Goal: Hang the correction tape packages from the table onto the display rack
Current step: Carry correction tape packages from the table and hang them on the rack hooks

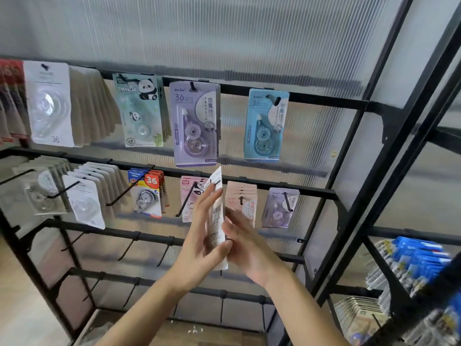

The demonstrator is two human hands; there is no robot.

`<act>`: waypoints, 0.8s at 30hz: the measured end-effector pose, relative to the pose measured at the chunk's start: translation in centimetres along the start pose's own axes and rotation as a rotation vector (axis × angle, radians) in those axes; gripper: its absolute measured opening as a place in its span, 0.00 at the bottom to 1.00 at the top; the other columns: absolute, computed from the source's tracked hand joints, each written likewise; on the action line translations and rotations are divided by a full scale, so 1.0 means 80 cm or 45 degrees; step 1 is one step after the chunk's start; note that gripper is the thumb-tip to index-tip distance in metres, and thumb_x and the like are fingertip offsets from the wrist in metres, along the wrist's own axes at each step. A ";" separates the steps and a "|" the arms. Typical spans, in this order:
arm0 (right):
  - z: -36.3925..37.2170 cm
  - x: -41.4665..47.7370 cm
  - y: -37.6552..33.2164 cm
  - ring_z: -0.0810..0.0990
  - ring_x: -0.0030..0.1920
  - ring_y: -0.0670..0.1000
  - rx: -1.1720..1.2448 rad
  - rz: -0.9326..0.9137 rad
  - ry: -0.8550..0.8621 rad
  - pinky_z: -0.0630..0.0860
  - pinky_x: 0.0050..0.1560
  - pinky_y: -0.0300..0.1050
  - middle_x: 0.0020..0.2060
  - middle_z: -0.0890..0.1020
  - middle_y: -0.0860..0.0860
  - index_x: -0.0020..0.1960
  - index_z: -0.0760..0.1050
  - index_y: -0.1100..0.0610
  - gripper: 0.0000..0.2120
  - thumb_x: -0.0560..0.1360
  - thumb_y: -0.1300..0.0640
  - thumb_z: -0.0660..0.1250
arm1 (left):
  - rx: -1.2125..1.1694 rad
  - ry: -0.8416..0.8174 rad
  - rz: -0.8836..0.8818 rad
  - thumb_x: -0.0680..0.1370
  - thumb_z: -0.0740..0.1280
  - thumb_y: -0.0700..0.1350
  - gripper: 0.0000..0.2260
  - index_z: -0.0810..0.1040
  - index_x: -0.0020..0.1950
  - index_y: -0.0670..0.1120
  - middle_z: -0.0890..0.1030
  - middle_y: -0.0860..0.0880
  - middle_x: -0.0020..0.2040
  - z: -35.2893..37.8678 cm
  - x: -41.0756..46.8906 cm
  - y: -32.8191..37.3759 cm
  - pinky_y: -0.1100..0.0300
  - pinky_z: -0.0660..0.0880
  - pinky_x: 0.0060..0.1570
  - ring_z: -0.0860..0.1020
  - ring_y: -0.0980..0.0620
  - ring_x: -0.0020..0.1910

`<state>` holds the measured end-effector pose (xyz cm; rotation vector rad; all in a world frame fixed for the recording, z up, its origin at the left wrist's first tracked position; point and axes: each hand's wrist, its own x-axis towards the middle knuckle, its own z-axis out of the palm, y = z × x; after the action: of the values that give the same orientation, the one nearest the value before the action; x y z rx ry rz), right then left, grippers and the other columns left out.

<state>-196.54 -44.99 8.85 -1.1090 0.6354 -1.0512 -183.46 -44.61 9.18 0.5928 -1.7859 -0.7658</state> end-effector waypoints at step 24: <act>0.027 -0.022 0.016 0.63 0.70 0.37 -0.937 -0.426 0.598 0.63 0.64 0.26 0.71 0.66 0.47 0.70 0.58 0.44 0.39 0.64 0.40 0.71 | -0.418 0.345 -0.525 0.80 0.60 0.38 0.09 0.79 0.55 0.45 0.85 0.49 0.42 -0.044 0.007 0.002 0.60 0.78 0.31 0.82 0.54 0.38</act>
<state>-195.00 -42.45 8.28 -1.6546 1.3123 -1.4361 -180.30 -45.67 10.52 0.8101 -1.2675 -1.1722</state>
